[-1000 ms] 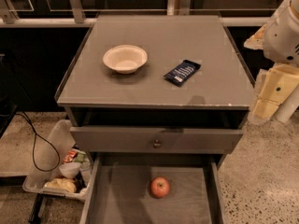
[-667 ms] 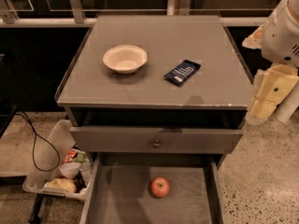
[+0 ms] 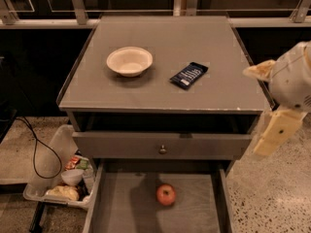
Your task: Pick apple from middle drawer and place on counter
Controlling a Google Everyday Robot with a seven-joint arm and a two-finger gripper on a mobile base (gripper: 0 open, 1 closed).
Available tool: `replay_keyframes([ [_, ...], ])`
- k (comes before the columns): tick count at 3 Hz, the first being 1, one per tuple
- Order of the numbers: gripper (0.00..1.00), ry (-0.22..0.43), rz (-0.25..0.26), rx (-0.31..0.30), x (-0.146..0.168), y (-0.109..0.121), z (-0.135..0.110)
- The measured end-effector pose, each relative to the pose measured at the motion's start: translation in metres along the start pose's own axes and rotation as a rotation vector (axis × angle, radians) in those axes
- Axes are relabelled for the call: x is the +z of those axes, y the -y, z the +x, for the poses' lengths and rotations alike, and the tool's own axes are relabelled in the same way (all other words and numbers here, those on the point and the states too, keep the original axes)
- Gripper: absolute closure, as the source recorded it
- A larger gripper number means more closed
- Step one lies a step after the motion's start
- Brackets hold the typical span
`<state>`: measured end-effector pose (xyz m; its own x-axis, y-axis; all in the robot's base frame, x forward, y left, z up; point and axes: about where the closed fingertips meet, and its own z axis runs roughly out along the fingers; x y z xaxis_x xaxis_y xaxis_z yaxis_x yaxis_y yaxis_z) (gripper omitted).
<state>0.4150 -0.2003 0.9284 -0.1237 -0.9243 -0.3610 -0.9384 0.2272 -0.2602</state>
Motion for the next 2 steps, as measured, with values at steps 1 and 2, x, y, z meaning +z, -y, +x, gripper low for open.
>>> replay_keyframes([
  [1, 0.0, 0.124, 0.017, -0.007, 0.03, -0.024, 0.015],
  [2, 0.0, 0.17, 0.025, -0.026, 0.078, -0.049, 0.047],
])
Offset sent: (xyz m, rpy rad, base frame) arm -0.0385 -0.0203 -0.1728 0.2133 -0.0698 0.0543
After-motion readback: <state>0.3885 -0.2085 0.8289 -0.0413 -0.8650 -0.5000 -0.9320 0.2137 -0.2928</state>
